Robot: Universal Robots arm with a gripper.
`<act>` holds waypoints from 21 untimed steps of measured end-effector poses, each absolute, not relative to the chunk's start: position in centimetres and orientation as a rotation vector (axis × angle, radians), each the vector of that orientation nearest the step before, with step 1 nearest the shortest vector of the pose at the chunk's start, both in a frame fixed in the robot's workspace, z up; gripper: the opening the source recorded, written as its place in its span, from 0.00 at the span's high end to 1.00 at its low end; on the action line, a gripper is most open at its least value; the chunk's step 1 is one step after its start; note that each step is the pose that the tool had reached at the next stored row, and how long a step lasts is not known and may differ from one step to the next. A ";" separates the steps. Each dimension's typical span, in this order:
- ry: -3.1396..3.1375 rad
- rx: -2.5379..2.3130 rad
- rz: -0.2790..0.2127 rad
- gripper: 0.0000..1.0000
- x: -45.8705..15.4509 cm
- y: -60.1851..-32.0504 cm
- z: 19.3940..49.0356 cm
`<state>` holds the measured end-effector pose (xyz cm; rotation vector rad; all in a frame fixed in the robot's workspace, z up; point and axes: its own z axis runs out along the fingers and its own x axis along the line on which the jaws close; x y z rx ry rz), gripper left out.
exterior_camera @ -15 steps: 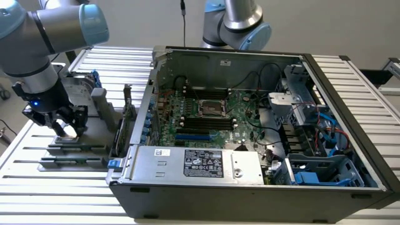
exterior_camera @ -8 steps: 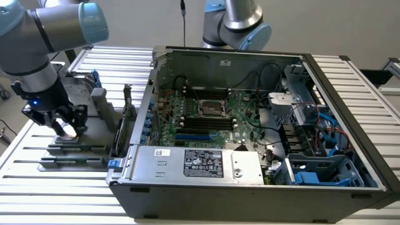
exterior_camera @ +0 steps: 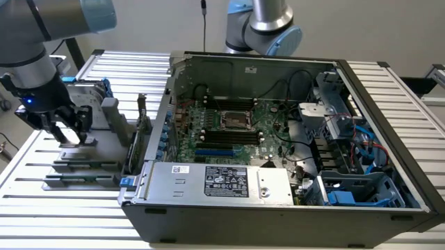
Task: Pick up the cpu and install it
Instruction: 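Pick up the cpu and move it towards the insertion slot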
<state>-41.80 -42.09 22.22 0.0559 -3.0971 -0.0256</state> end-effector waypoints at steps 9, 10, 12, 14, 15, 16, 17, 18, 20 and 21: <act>-3.096 0.057 -0.026 0.45 -40.3 -42.1 26.3; -3.096 0.057 -0.026 0.45 -40.1 -42.1 26.8; -3.096 0.057 -0.026 0.45 -39.8 -42.1 27.7; -3.096 0.057 -0.026 0.45 -39.4 -42.1 28.6; -3.096 0.057 -0.026 0.45 -39.2 -42.1 29.0; -3.096 0.057 -0.026 0.45 -39.0 -42.1 29.5; -3.096 0.057 -0.026 0.45 -38.9 -42.1 29.9; -3.096 0.057 -0.026 0.45 -38.7 -42.1 30.4; -3.096 0.058 -0.026 0.45 -38.0 -42.1 31.3; -3.095 0.058 -0.026 0.45 -37.6 -42.1 31.8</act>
